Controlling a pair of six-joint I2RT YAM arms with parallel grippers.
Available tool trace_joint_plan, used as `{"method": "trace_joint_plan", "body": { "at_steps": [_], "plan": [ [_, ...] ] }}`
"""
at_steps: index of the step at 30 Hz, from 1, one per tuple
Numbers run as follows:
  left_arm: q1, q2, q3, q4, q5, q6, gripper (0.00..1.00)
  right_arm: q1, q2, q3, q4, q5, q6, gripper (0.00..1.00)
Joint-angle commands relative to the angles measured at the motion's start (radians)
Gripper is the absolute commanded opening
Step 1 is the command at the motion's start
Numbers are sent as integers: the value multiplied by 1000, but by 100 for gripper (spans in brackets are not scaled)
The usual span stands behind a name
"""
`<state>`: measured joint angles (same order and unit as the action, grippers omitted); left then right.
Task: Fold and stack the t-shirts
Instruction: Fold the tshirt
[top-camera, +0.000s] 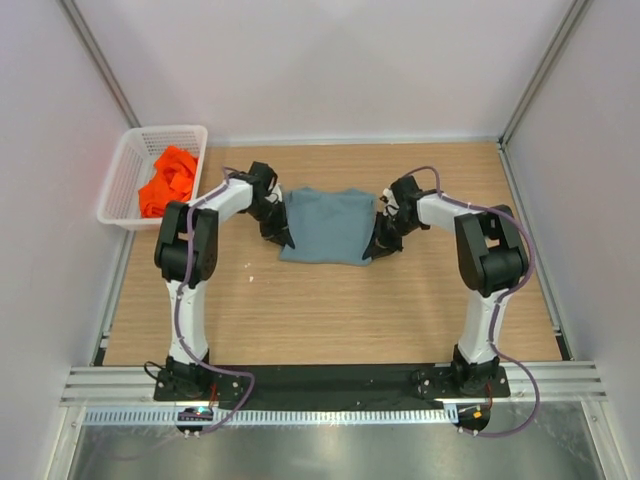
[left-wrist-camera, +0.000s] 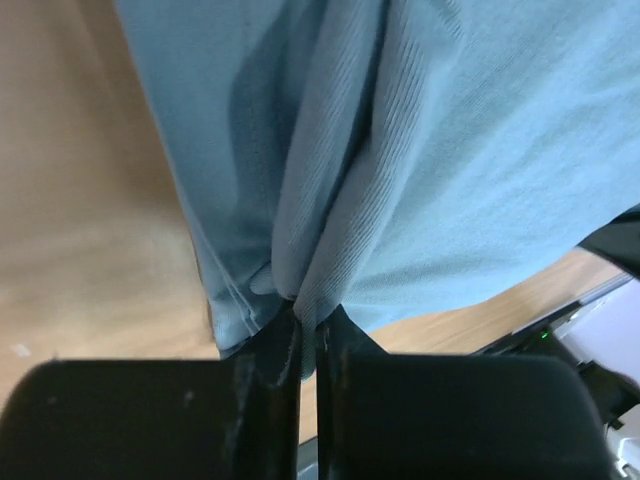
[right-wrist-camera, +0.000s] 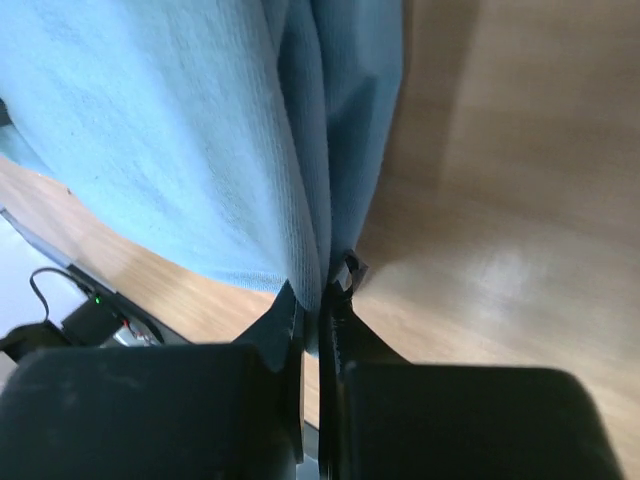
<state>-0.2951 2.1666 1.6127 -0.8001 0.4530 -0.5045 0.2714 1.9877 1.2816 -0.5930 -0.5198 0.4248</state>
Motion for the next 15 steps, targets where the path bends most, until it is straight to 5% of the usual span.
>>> {"method": "trace_joint_plan", "body": {
  "at_steps": [1,5,6,9,11,15],
  "plan": [
    [-50,-100,-147,-16,-43,-3,0,5,-111,-109,-14,-25,9,2],
    [-101,-250,-322,24,-48,-46,9,5,-274,-277,-22,-46,35,6],
    [-104,-307,-356,25,-48,-55,29,6,-330,-298,-48,-43,19,15],
    [-96,-407,-398,-13,-89,-30,51,-3,-397,-277,-121,28,-36,55],
    [-81,-438,-358,-48,-102,4,54,-12,-395,-226,-146,62,-75,66],
    [-67,-409,-205,-76,-100,95,55,-47,-275,-38,-203,95,-165,70]
  ]
}}
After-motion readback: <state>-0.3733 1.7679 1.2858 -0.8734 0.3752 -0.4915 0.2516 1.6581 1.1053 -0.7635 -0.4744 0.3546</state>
